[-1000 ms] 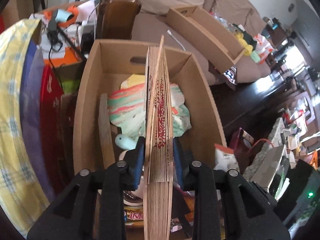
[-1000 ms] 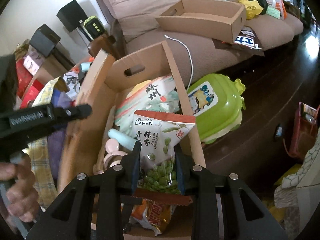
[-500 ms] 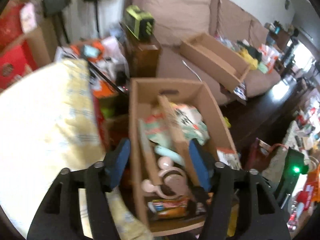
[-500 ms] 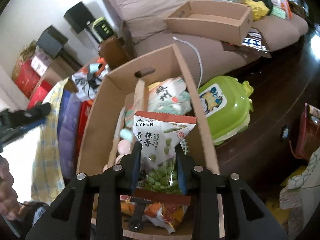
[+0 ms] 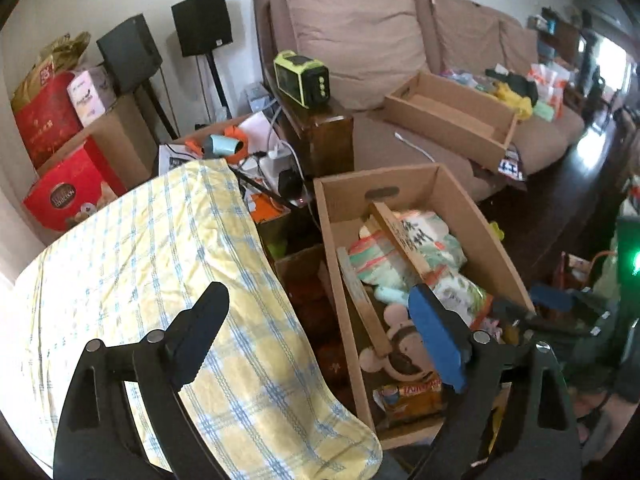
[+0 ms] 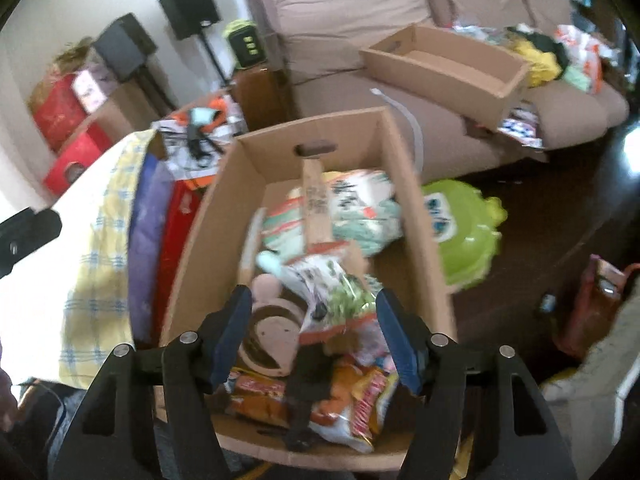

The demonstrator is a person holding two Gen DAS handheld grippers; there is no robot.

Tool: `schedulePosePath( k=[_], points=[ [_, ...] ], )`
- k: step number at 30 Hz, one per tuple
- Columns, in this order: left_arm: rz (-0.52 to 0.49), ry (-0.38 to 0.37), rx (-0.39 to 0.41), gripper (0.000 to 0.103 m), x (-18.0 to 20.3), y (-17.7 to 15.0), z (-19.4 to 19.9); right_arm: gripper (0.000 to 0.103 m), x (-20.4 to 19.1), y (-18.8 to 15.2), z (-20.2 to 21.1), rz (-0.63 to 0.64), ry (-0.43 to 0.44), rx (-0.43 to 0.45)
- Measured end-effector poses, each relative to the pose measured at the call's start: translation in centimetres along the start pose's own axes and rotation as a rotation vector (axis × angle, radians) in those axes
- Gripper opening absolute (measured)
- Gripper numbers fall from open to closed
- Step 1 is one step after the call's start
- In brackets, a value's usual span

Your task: Organize objects

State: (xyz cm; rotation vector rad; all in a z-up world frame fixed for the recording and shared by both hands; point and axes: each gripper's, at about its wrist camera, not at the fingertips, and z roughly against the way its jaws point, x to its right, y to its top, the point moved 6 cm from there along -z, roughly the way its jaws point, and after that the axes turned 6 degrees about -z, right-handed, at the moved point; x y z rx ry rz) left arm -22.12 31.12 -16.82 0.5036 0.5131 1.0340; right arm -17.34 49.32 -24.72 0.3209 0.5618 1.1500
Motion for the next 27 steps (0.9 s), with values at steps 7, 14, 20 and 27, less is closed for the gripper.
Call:
schedulePosePath(
  k=[7, 14, 20, 27],
  points=[
    [0.021, -0.039, -0.088, 0.094, 0.8, -0.3, 0.5, 0.086, 0.1, 2.1, 6.5, -0.039, -0.036, 0.039],
    [0.003, -0.026, -0.048, 0.095, 0.7, 0.6, 2.8, 0.1, -2.1, 2.7, 11.2, 0.008, -0.057, 0.099],
    [0.0, -0.052, -0.034, 0.095, 0.8, 1.1, 4.2, 0.1, -3.5, 2.2, 10.5, 0.08, -0.083, 0.074],
    [-0.008, -0.05, -0.034, 0.095, 0.7, 1.1, 4.9, 0.101, -3.7, 2.1, 10.9, 0.081, -0.056, 0.086]
  ],
)
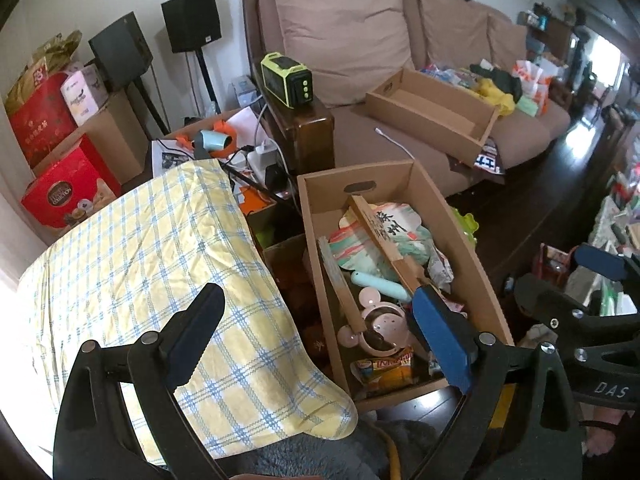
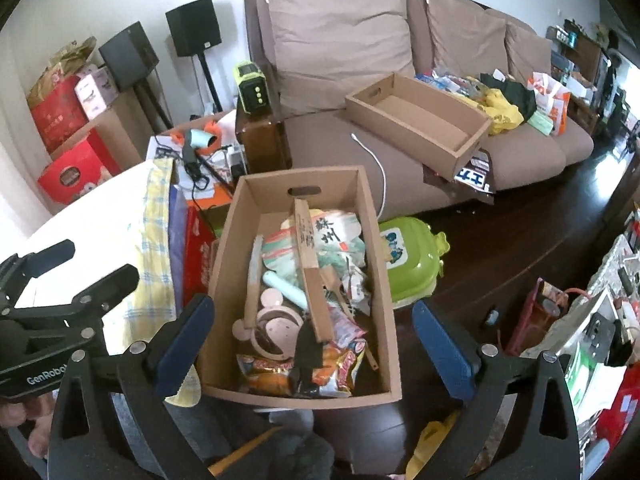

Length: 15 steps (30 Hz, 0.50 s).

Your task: Organize objects

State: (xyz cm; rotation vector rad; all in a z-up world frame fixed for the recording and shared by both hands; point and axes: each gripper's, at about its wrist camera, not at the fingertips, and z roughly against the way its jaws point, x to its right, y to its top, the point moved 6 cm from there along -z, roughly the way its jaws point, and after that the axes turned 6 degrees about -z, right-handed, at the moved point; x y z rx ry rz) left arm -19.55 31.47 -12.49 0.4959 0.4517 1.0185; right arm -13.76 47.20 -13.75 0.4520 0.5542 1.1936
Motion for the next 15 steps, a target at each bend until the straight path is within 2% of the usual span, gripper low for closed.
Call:
schedulePosePath(
  k=[15],
  points=[
    [-0.014, -0.004, -0.005, 0.095, 0.43, 0.06, 0.7, 0.1, 0.17, 0.44, 0.95, -0.009, 0.004, 0.015]
  ],
)
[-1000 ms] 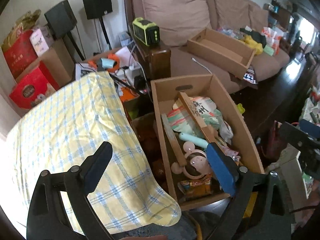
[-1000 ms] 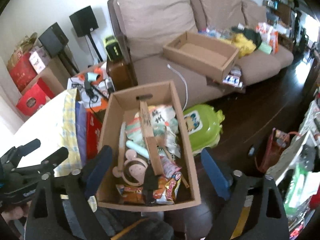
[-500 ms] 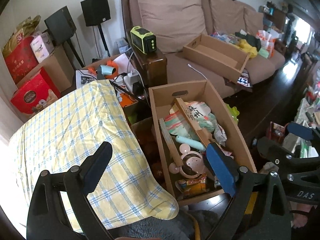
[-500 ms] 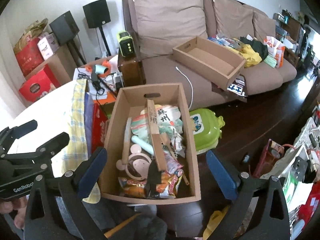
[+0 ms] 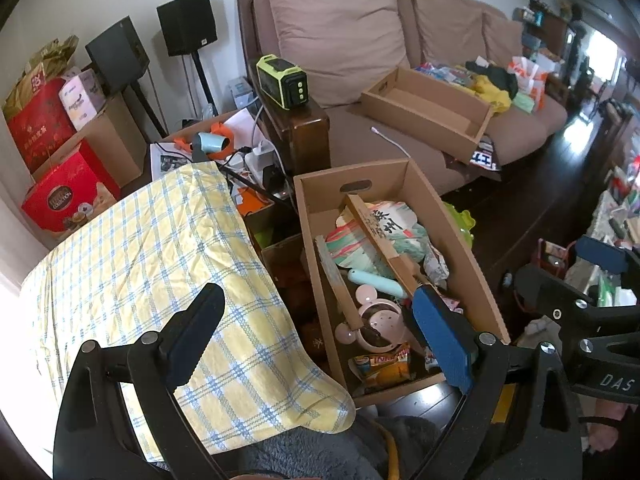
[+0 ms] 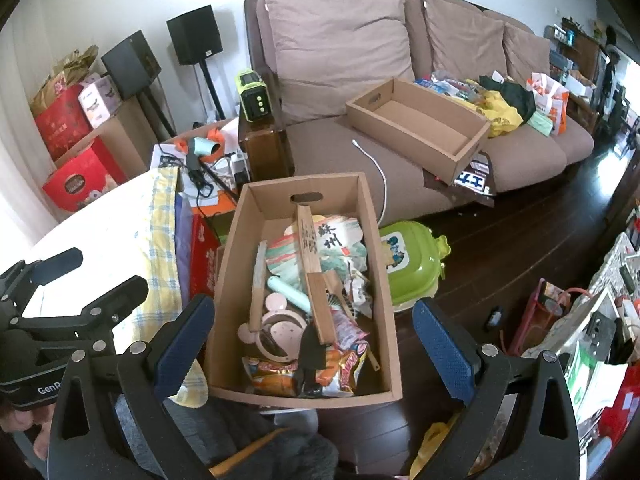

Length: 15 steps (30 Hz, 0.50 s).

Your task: Organize objects

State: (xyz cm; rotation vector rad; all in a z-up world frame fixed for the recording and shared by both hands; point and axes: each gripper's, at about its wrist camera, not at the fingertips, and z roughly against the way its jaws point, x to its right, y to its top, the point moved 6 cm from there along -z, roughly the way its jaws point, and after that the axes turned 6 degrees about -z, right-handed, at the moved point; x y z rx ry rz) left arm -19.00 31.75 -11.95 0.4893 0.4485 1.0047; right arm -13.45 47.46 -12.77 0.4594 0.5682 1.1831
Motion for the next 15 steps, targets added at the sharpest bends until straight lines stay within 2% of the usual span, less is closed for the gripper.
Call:
schedulePosePath(
  k=[15],
  points=[
    [0.014, -0.005, -0.018, 0.095, -0.84, -0.31, 0.3, 0.1, -0.49, -0.35, -0.54, 0.02, -0.016, -0.023]
  ],
)
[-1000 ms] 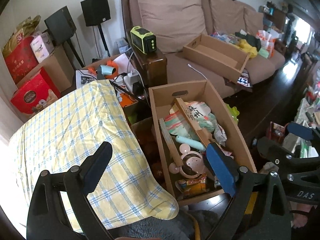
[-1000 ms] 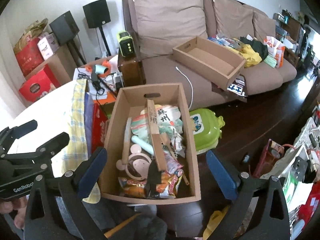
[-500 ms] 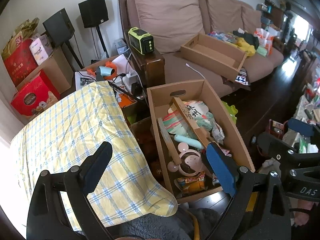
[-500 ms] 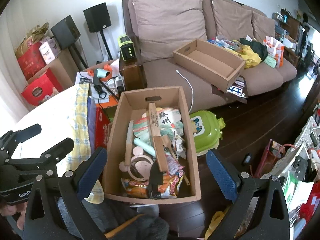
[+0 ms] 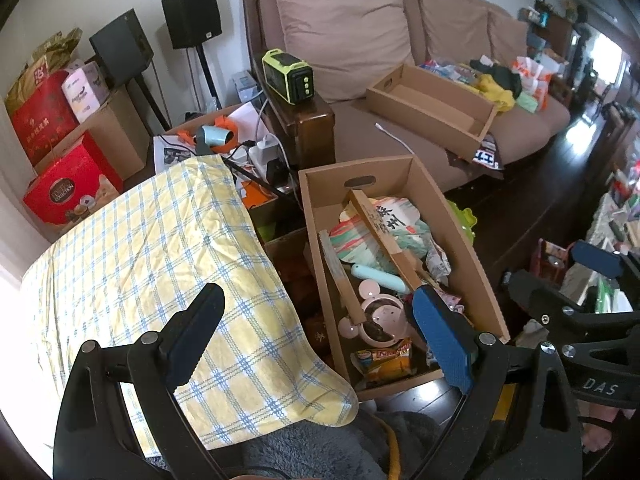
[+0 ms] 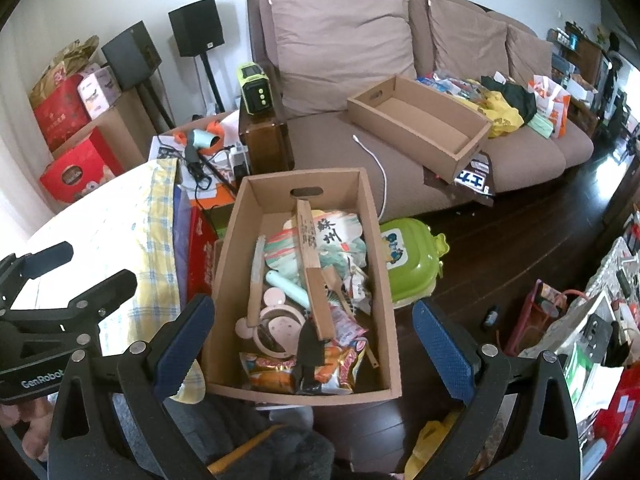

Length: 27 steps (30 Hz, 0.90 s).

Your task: Organize objects

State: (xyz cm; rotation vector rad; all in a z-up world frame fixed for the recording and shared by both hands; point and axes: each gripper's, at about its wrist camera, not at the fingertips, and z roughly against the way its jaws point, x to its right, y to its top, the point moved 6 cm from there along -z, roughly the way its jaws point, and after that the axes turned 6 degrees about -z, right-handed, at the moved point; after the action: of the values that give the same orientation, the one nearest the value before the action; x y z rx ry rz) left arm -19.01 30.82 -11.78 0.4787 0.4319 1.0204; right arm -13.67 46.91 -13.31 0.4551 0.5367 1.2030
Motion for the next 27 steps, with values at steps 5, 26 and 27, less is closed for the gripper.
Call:
schedulePosePath(
  k=[5, 26, 27],
  points=[
    [0.001, -0.005, -0.014, 0.095, -0.08, -0.2, -0.29, 0.1, -0.03, 0.0, -0.06, 0.001, 0.001, -0.001],
    [0.006, -0.011, -0.031, 0.095, -0.11, -0.29, -0.08, 0.101, -0.02, 0.01, 0.11, 0.008, -0.002, -0.006],
    [0.005, -0.01, -0.032, 0.095, -0.09, -0.29, -0.09, 0.1, -0.02, -0.01, 0.1, 0.007, -0.003, -0.006]
  ],
)
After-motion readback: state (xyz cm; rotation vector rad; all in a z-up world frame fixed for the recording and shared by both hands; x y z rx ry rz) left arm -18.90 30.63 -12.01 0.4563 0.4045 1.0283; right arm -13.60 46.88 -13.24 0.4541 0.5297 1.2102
